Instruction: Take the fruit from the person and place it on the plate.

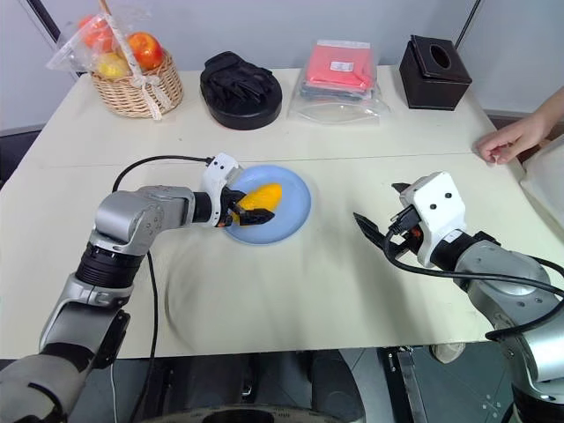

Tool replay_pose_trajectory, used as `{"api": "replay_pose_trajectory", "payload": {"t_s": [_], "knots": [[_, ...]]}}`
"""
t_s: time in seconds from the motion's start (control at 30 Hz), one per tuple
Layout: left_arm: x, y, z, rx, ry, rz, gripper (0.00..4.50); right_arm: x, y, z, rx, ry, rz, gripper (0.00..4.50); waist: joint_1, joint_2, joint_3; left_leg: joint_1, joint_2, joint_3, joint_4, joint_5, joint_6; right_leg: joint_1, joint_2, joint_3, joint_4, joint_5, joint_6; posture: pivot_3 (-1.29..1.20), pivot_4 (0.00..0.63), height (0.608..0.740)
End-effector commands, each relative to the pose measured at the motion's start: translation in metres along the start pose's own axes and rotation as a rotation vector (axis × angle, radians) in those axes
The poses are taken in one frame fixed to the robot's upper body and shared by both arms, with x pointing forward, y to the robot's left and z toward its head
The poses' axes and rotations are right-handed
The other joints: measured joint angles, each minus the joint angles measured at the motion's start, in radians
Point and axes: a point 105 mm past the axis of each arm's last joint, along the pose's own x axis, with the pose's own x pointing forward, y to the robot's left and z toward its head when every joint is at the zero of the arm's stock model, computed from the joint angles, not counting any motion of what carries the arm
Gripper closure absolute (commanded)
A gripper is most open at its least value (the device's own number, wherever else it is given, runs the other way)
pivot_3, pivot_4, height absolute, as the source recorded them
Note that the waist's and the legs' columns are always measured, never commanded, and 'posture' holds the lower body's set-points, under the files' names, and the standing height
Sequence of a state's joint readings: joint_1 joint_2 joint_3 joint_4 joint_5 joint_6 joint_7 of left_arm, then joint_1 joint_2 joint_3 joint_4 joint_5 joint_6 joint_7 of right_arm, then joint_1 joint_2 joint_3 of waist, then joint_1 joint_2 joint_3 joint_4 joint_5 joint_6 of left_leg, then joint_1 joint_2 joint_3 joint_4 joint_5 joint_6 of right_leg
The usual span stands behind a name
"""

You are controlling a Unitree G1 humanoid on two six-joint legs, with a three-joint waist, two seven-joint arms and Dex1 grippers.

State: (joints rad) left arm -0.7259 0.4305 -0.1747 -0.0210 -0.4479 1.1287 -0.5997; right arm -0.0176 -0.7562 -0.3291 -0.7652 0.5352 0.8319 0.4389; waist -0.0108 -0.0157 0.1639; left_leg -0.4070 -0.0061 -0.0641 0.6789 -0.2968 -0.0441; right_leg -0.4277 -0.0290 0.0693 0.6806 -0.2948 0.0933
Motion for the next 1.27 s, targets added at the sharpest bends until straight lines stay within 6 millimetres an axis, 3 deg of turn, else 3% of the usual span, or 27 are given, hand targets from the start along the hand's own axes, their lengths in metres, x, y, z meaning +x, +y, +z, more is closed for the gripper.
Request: {"api": "replay_pose_trajectory", "payload": {"t_s": [0.03,0.23,0.43,0.53,0.7,0.83,0.93,1.1,1.27], "knots": [[-0.005,-0.006,0.011,0.040,-0.046,-0.023,0.05,-0.002,0.000,0.012,-0.028,-0.047,-0.006,0.00,0.000,0.000,0.000,0.000,0.000,0.000,0.000,-0.001,0.001,0.000,0.000,0.000,0.000,0.000,0.000,0.00,0.150,0.740],[-0.018,-0.011,0.037,0.120,-0.174,-0.052,0.05,-0.002,0.000,0.012,-0.030,-0.047,-0.002,0.00,0.001,0.000,0.000,0.000,0.000,0.000,0.000,-0.001,0.002,0.000,0.000,0.000,0.000,0.000,0.000,0.00,0.150,0.740],[-0.044,-0.007,0.058,0.174,-0.276,-0.028,0.05,-0.003,-0.001,0.011,-0.032,-0.041,0.004,0.00,-0.001,0.000,0.000,0.000,0.000,0.000,0.000,-0.002,0.003,0.000,0.000,0.000,0.000,0.000,0.000,0.00,0.150,0.740],[-0.060,-0.009,0.058,0.198,-0.290,-0.039,0.05,-0.002,-0.003,0.011,-0.037,-0.039,0.015,0.00,-0.001,0.000,0.000,0.000,0.000,0.000,0.000,-0.002,0.004,0.000,0.000,0.000,0.000,0.000,0.000,0.00,0.150,0.740],[-0.096,0.021,0.063,0.221,-0.363,0.056,0.05,0.000,-0.007,0.013,-0.050,-0.040,0.037,0.00,0.000,0.000,0.000,0.000,0.001,0.000,0.000,-0.002,0.004,0.000,0.000,0.000,0.000,0.000,0.000,0.00,0.150,0.740],[-0.123,0.029,0.065,0.261,-0.396,0.093,0.05,0.001,-0.007,0.011,-0.056,-0.032,0.076,0.00,-0.001,0.000,0.000,0.000,0.001,0.001,0.000,-0.002,0.004,0.000,0.000,0.000,0.000,0.000,0.000,0.00,0.150,0.740],[-0.142,0.031,0.055,0.312,-0.360,0.084,0.05,0.004,-0.007,0.009,-0.060,-0.023,0.102,0.00,-0.002,0.000,0.000,0.000,0.001,0.001,0.000,-0.003,0.004,0.000,0.000,0.000,-0.001,0.000,0.000,0.00,0.150,0.740],[-0.162,0.036,0.043,0.324,-0.321,0.080,0.05,0.008,-0.011,0.012,-0.075,-0.029,0.128,0.00,-0.002,0.000,0.000,0.000,0.001,0.001,0.000,-0.003,0.005,0.000,0.000,0.000,-0.001,0.000,0.000,0.00,0.150,0.740],[-0.169,0.041,0.042,0.316,-0.347,0.107,0.05,0.010,-0.015,0.018,-0.087,-0.046,0.131,0.00,0.001,0.000,0.000,0.000,0.001,0.001,0.001,-0.003,0.005,0.001,0.000,-0.001,-0.001,0.000,0.000,0.00,0.150,0.740]]}}
